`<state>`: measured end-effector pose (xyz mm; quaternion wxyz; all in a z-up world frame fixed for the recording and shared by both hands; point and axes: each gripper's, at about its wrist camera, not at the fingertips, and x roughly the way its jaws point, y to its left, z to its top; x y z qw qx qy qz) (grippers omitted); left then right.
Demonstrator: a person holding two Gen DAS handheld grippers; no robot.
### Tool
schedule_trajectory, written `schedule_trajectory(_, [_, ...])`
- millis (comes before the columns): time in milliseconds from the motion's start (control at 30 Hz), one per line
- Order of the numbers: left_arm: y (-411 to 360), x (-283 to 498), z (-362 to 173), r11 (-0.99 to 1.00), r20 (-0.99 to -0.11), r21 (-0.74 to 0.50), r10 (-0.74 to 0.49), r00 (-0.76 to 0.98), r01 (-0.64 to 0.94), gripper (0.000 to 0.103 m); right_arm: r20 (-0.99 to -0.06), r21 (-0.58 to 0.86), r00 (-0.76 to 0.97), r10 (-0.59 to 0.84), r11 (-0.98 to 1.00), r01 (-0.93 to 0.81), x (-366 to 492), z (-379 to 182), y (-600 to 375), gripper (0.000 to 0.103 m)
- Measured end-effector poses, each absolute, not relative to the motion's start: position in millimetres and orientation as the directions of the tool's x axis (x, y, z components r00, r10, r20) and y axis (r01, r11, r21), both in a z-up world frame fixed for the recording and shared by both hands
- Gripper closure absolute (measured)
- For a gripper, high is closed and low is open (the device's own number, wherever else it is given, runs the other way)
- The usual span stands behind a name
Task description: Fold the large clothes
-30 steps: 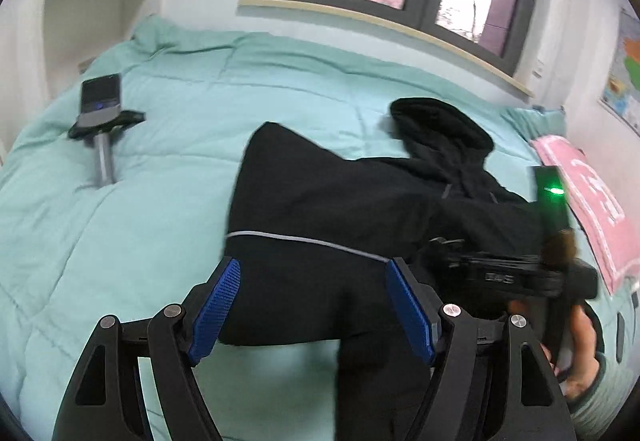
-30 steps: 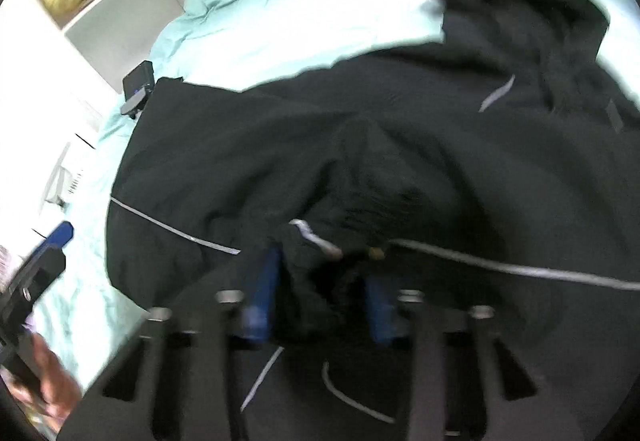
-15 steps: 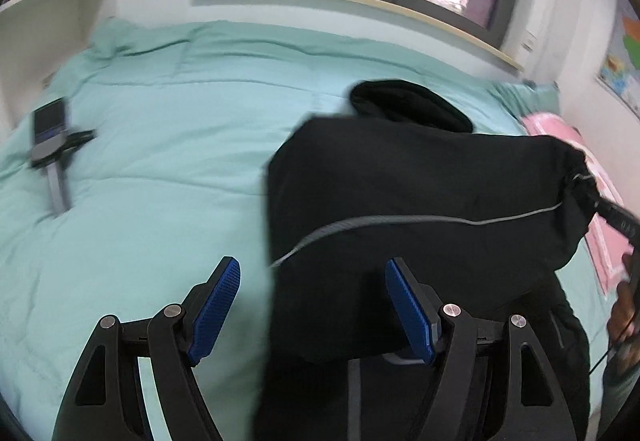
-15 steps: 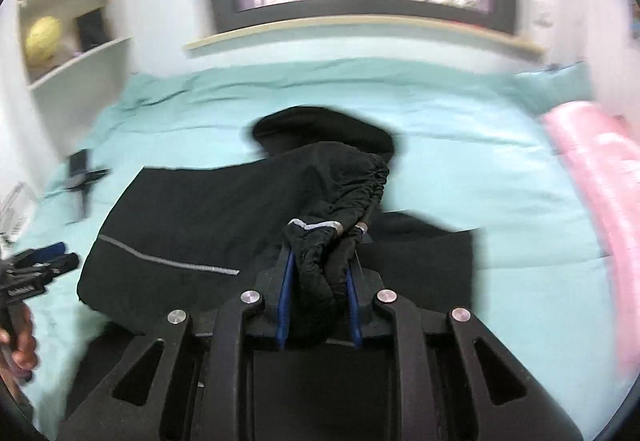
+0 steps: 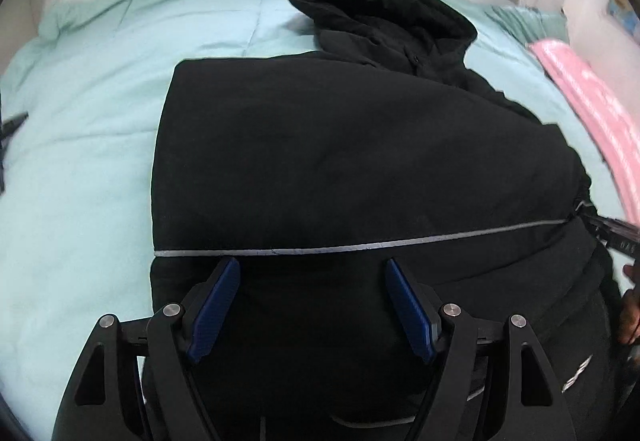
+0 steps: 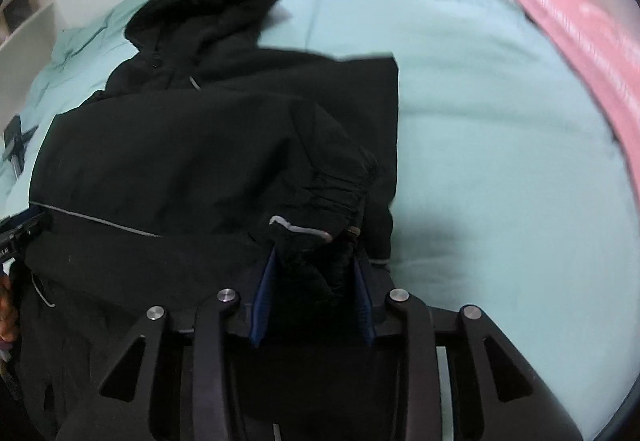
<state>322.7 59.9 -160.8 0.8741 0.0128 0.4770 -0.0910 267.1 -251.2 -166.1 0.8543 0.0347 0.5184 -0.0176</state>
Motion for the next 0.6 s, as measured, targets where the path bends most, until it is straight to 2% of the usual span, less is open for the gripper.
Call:
schedule_trajectory(67, [58,317,-152,0.983,-0.827,-0.037,-0.133,0.546,0.182,0.027,-0.894,0.046,0.447,0.011,0.997,0.067,266,-161,-254,0.065])
schedule_trajectory(100, [60,311,-141,0.977,-0.811,-0.067,-0.171,0.56,0.202,0.027,-0.893,0.048,0.451,0.009,0.996,0.074,262,-150,-255,0.056])
schedule_trajectory(133, [60,309,-132,0.972,-0.798,-0.098,-0.205,0.567,0.214,0.027,-0.878,0.053,0.478,0.012,0.996,0.072,257,-136,-254,0.055])
schedule_trajectory(167, [63,307,-119,0.964,-0.773,-0.143,-0.251,0.582,0.225,0.027,-0.854,0.042,0.521,0.005,0.997,0.06,251,-117,-248,0.049])
schedule_trajectory(200, [64,308,-104,0.957,-0.743,-0.181,-0.283,0.606,0.226,0.027,-0.833,0.029,0.554,-0.002,0.998,0.048,250,-103,-243,0.039])
schedule_trajectory(267, [61,317,-87,0.956,-0.715,-0.201,-0.291,0.635,0.213,0.026,-0.799,0.019,0.602,0.003,1.0,0.021,257,-80,-225,0.038])
schedule_trajectory(367, [46,349,-95,0.953,-0.759,-0.22,-0.302,0.577,0.208,0.026,-0.817,0.045,0.572,0.068,0.997,-0.055,296,-82,-185,0.038])
schedule_trajectory(467, [43,373,-130,0.975,-0.821,-0.173,-0.222,0.526,0.141,0.027,-0.865,-0.009,0.501,0.029,0.997,-0.072,331,-120,-164,0.038])
schedule_trajectory(533, [47,380,-158,0.987,-0.858,-0.093,-0.145,0.493,0.128,0.027,-0.92,-0.068,0.39,-0.038,0.996,-0.062,351,-166,-163,0.041])
schedule_trajectory(600, [47,382,-169,0.987,-0.857,-0.086,-0.141,0.496,0.133,0.025,-0.924,-0.01,0.383,0.012,0.998,-0.054,355,-183,-172,0.041])
